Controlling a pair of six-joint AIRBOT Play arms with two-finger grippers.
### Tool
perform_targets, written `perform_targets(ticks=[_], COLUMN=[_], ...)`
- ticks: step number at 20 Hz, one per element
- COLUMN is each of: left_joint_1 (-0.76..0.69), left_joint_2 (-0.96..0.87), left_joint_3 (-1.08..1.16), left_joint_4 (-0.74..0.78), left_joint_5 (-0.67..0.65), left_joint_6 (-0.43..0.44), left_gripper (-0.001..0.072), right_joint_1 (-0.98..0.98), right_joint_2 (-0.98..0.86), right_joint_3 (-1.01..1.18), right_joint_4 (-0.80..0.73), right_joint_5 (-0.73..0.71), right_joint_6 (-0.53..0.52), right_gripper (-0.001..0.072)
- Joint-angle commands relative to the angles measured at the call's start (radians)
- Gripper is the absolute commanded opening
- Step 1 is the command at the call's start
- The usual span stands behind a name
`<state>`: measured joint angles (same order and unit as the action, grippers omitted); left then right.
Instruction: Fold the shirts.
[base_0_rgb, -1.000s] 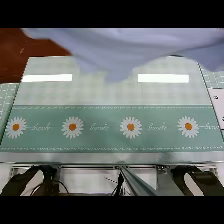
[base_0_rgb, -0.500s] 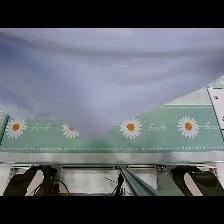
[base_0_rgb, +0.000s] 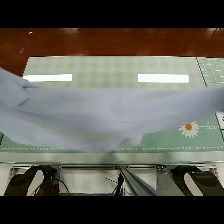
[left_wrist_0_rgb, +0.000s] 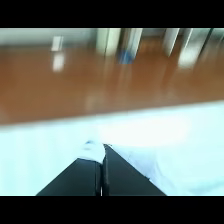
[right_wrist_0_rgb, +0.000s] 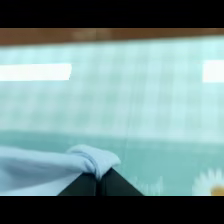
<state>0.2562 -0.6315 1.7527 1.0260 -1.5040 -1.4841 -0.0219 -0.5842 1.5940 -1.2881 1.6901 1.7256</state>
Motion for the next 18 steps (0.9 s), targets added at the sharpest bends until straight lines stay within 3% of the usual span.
perform_targets(ticks=[1,4,8,15,18], left_joint_1=[-0.003,-0.031,-0.074,-0.196,-0.251], left_joint_2=[-0.074,-0.178,-0.396,-0.705,-0.812], left_joint_3=[-0.12,-0.297,-0.375,-0.375,-0.375], left_joint_4=[0.047,0.048,0.044,-0.042,-0.043], left_joint_5=[-0.14,-0.092,-0.022,0.468,0.552], left_joint_6=[-0.005,0.055,0.129,0.13,0.13], left_gripper=[0.002,0.002,0.002,0.0022,0.0022], right_joint_1=[0.001,0.001,-0.001,-0.001,-0.002], right_joint_2=[-0.058,-0.163,-0.415,-0.816,-0.878], right_joint_3=[-0.077,-0.288,-0.46,-0.459,-0.459], right_joint_4=[0.053,0.103,0.113,0.316,0.31], right_joint_5=[0.166,0.141,-0.05,-0.511,-0.732], right_joint_6=[0.013,-0.09,-0.217,-0.267,-0.259], right_gripper=[0.0019,0.0019,0.0019,0.0019,0.0019])
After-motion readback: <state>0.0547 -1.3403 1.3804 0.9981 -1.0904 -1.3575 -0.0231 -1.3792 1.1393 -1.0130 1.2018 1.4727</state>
